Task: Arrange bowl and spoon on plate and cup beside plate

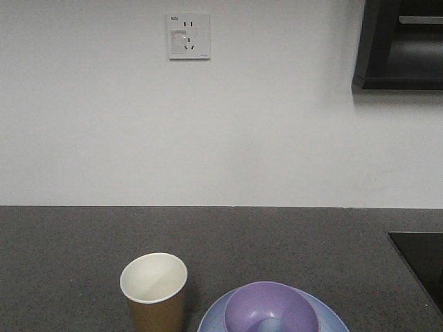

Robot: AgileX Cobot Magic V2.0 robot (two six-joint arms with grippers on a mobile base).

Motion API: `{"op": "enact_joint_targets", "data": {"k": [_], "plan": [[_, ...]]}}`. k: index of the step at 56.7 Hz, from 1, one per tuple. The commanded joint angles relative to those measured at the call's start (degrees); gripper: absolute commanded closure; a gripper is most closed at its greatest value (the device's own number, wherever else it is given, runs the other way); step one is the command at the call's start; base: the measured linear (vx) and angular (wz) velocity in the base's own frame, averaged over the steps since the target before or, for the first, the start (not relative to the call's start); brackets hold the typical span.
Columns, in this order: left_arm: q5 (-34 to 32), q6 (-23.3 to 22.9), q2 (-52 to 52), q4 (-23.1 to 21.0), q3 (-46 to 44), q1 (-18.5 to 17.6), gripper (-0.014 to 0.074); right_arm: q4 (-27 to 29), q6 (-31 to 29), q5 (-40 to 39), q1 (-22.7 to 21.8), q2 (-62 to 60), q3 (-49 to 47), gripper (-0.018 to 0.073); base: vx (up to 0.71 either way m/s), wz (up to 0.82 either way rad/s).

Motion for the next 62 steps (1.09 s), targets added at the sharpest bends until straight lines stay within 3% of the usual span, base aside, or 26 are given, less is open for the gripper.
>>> {"op": "enact_joint_targets", "data": {"k": [1,25,29,36,40,45,62], "plan": [[-4.61,-0.54,-1.02,-0.54,-1.43,0.06,0.0603,0.1,-0.54,-4.56,-0.33,0.45,-1.51,0.0571,0.0,0.0],[-4.61,-0.54,-1.02,-0.54,-1.43,0.06,0.0603,-0.17,-0.54,-4.55,-0.33,0.45,-1.51,0.0571,0.0,0.0],[-4.61,-0.54,-1.02,-0.54,-1.43,0.06,0.0603,-3.38,0.98,-4.18,-0.33,0.45,-1.51,0.0571,0.0,0.0],[-4.61,-0.54,-1.02,-0.54,-1.43,0.06,0.0603,-14.9,13.49,-3.82,-0.61,0.29,-0.86,0.0571,0.0,0.0],[-4.61,-0.54,-1.02,-0.54,-1.43,0.06,0.0603,-21.14,21.31,-6.52,-2.5,-0.9,2.0,0.0571,0.0,0.0],[-4.61,-0.54,-1.02,-0.54,-1.43,0.06,0.0603,-23.84,25.83,-11.5,-6.11,-3.79,7.31,0.0571,0.0,0.0],[-4.61,-0.54,-1.02,-0.54,-1.43,0.06,0.0603,-17.72,26.5,-29.93,-17.7,-19.27,31.3,0.0571,0.0,0.0]]}}
